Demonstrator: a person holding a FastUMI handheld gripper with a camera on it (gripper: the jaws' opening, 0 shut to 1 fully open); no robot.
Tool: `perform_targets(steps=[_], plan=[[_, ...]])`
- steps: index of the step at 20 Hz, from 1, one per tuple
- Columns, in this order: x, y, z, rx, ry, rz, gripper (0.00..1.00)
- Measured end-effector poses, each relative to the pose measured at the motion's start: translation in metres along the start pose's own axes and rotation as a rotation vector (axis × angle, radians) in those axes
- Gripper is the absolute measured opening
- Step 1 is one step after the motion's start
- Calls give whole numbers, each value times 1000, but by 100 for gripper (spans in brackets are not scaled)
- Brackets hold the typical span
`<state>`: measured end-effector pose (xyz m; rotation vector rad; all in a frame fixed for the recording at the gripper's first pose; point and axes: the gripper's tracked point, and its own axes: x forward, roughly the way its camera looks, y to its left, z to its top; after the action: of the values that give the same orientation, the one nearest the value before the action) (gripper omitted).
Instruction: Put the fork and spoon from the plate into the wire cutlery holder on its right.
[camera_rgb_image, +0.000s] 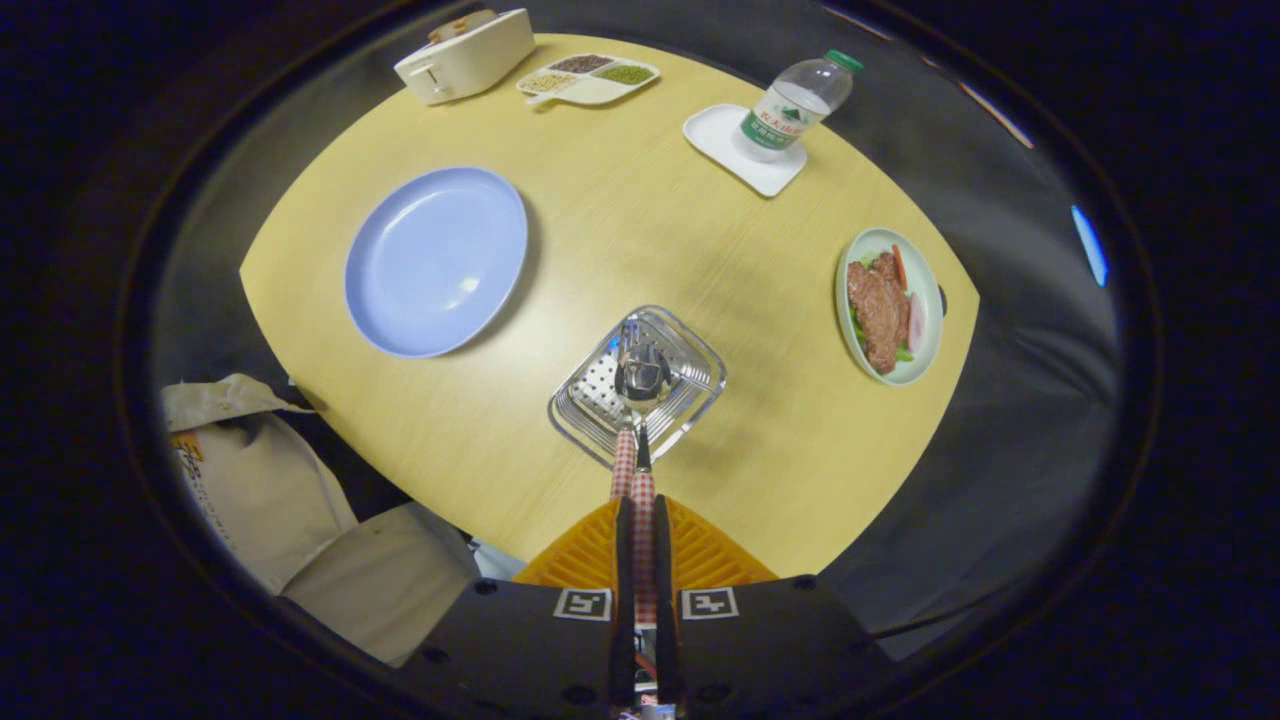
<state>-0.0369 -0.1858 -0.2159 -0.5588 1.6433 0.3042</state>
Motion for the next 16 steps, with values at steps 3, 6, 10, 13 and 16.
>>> perform_targets(steps=[3,6,10,13,16], plan=[[0,0,5,0,2,0,15],[0,-5,11,19,-20,-14,17],[-9,-11,22,70,-88,-26,33],[-19,-9,28,132,-163,-16,72],[-31,-8,36,200,-269,-27,99]])
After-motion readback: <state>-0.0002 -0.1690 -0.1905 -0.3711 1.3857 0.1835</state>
